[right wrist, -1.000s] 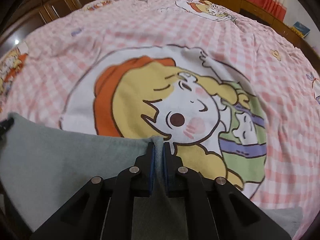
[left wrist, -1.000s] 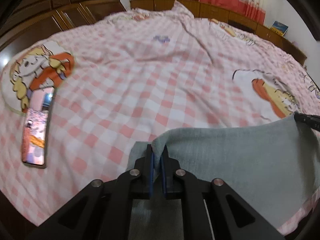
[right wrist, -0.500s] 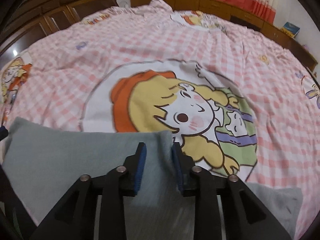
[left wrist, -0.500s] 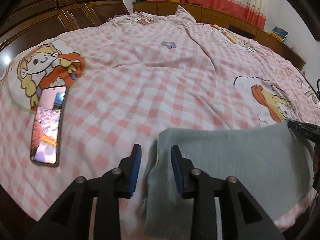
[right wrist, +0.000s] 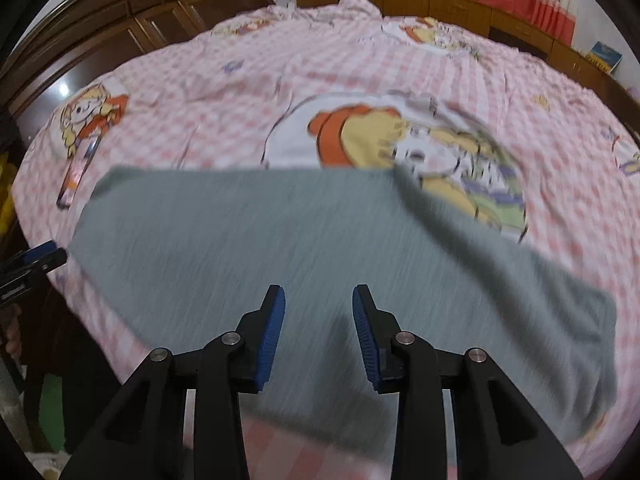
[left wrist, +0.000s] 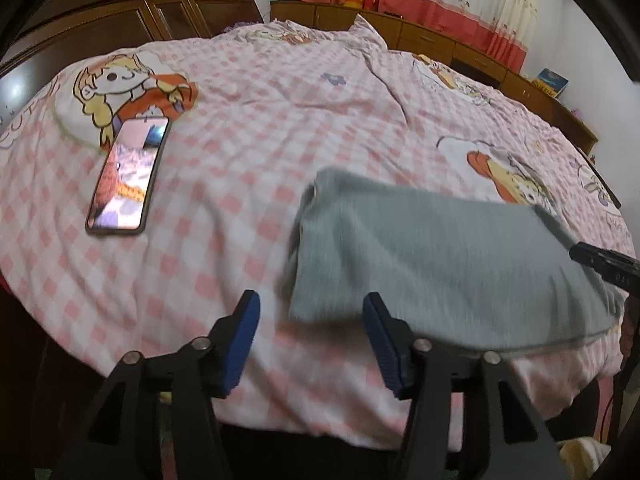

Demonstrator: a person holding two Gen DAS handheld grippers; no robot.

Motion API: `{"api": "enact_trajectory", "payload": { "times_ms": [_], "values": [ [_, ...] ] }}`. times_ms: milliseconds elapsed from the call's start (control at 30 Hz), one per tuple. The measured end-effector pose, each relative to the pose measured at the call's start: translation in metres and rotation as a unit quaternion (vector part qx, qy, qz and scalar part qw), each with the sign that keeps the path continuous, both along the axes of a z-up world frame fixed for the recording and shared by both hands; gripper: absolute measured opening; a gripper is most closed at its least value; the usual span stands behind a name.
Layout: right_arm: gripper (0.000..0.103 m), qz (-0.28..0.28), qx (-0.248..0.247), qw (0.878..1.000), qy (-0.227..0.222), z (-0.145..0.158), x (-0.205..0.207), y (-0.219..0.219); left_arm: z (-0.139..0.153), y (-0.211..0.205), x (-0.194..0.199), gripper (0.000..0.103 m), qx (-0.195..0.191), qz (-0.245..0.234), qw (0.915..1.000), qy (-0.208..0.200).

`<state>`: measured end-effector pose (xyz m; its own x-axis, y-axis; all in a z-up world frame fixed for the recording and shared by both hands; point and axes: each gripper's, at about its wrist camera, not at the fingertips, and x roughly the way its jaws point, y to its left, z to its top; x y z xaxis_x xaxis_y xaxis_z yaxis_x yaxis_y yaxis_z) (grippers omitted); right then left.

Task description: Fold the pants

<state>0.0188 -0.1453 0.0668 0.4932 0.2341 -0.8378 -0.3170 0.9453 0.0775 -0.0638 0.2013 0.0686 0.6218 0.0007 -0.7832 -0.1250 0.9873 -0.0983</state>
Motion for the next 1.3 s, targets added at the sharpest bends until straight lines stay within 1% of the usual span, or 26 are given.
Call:
{"api": "enact_trajectory", "payload": {
  "times_ms": [33, 200, 267, 333, 433, 500, 567, 600, 633, 700, 800, 867, 933, 1000, 1033, 1067, 1100, 1133, 1167, 1200, 1267, 1300],
  "values": [
    [0.036, 0.001, 0.002, 1.0, 0.006, -0.003, -0.004, 0.0, -0.003, -0.001, -0.001, 0.061, 0.0, 0.0, 1.0, 0.003],
    [0.036, 0.004, 0.01, 0.999, 0.039, -0.023, -0.018, 0.003, -0.025, -0.012, 0.004, 0.062, 0.002, -0.011, 0.9997, 0.022],
    [0.036, 0.001, 0.011, 0.999, 0.048, -0.032, -0.019, 0.006, -0.031, -0.016, 0.01, 0.062, -0.004, -0.019, 0.9996, 0.021],
    [0.038, 0.0, 0.004, 0.999, 0.047, -0.037, -0.02, 0.01, -0.034, -0.019, 0.017, 0.062, -0.009, -0.017, 0.9997, 0.014],
    [0.045, 0.002, 0.002, 0.999, 0.042, -0.039, -0.022, 0.013, -0.033, -0.016, 0.029, 0.062, -0.008, 0.002, 1.0, -0.003],
    [0.046, 0.006, 0.001, 0.999, 0.038, -0.04, -0.023, 0.014, -0.032, -0.012, 0.037, 0.062, 0.014, 0.027, 0.9995, -0.01],
    [0.047, 0.008, -0.004, 0.999, 0.033, -0.041, -0.025, 0.015, -0.032, -0.008, 0.043, 0.062, 0.034, 0.045, 0.9984, -0.008],
    [0.048, 0.009, -0.004, 0.999, 0.031, -0.041, -0.026, 0.016, -0.031, -0.004, 0.044, 0.062, 0.041, 0.056, 0.9976, -0.008],
    [0.05, 0.01, -0.004, 1.0, 0.029, -0.042, -0.026, 0.016, -0.03, 0.001, 0.042, 0.062, 0.039, 0.064, 0.9971, -0.011],
    [0.054, 0.012, -0.003, 1.0, 0.027, -0.043, -0.026, 0.017, -0.028, 0.013, 0.04, 0.062, 0.021, 0.074, 0.9969, -0.018],
    [0.057, 0.014, -0.009, 1.0, 0.022, -0.044, -0.027, 0.02, -0.032, 0.026, 0.038, 0.061, -0.035, 0.071, 0.9968, -0.013],
    [0.057, 0.015, -0.013, 1.0, 0.019, -0.045, -0.028, 0.022, -0.035, 0.029, 0.037, 0.061, -0.063, 0.064, 0.9959, -0.013],
    [0.058, 0.015, -0.014, 1.0, 0.018, -0.045, -0.028, 0.022, -0.038, 0.025, 0.038, 0.06, -0.068, 0.055, 0.9961, -0.013],
    [0.058, 0.014, -0.011, 1.0, 0.019, -0.045, -0.029, 0.022, -0.039, 0.021, 0.038, 0.051, -0.07, 0.044, 0.9965, -0.016],
    [0.058, 0.014, -0.01, 1.0, 0.02, -0.045, -0.029, 0.022, -0.039, 0.019, 0.039, 0.038, -0.079, 0.035, 0.9961, -0.018],
    [0.058, 0.014, -0.01, 1.0, 0.02, -0.045, -0.029, 0.022, -0.039, 0.017, 0.038, 0.019, -0.083, 0.032, 0.9959, -0.017],
    [0.058, 0.015, -0.01, 1.0, 0.019, -0.045, -0.029, 0.022, -0.038, 0.016, 0.037, 0.011, -0.083, 0.034, 0.9959, -0.015],
    [0.058, 0.014, -0.01, 1.0, 0.019, -0.045, -0.029, 0.022, -0.036, 0.016, 0.036, 0.008, -0.083, 0.038, 0.9958, -0.013],
    [0.058, 0.014, -0.01, 1.0, 0.019, -0.045, -0.029, 0.022, -0.033, 0.018, 0.034, 0.008, -0.079, 0.05, 0.9956, -0.009],
    [0.058, 0.014, -0.009, 1.0, 0.019, -0.045, -0.029, 0.022, -0.031, 0.02, 0.032, 0.008, -0.067, 0.065, 0.9956, -0.004],
    [0.058, 0.015, -0.006, 1.0, 0.019, -0.045, -0.029, 0.021, -0.029, 0.028, 0.03, 0.008, -0.014, 0.109, 0.9939, 0.009],
    [0.058, 0.015, -0.004, 1.0, 0.019, -0.045, -0.029, 0.021, -0.029, 0.033, 0.028, 0.008, 0.017, 0.134, 0.9907, 0.018]
  ]
}}
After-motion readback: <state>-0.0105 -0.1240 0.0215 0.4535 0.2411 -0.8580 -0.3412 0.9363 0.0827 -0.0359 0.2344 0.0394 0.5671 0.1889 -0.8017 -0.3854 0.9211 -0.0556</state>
